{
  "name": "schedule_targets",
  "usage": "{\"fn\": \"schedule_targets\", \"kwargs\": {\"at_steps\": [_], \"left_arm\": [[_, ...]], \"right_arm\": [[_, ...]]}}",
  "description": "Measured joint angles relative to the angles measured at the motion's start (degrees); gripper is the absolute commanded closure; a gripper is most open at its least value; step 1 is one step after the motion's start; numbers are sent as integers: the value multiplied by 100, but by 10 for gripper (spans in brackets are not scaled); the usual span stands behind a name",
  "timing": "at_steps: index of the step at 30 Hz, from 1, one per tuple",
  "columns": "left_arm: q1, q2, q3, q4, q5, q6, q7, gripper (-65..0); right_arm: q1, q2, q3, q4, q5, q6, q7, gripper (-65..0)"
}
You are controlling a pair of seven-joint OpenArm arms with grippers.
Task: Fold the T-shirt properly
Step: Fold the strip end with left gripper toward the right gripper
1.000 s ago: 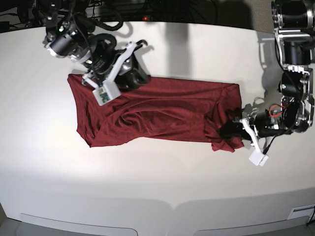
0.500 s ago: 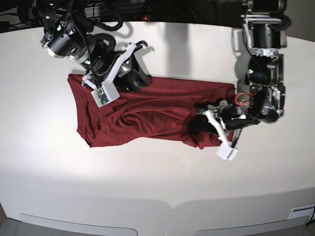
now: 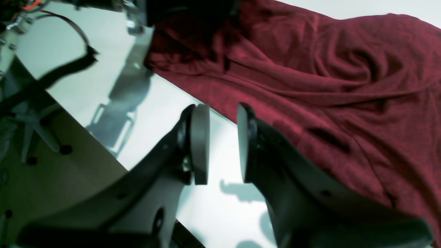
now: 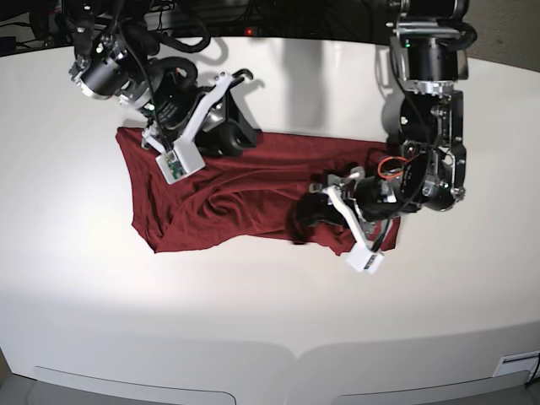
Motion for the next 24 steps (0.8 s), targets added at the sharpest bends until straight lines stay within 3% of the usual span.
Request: {"fn": "schedule_targets", "kwargs": {"at_steps": [4, 14, 20, 24], "left_arm": [[0, 144, 229, 0, -581, -2, 361, -301], [-17, 146, 1491, 0, -369, -22, 83, -301], [-481, 4, 1508, 0, 1438, -28, 66, -300], [-721, -343, 1506, 2, 1980, 448, 85, -300]], "right_arm": [[0, 2, 2, 0, -4, 0, -11, -147], [0, 2, 2, 0, -48, -2, -92, -147], [2, 2, 2, 0, -55, 0, -157, -147], [0, 2, 2, 0, -50, 0, -157, -147]]}}
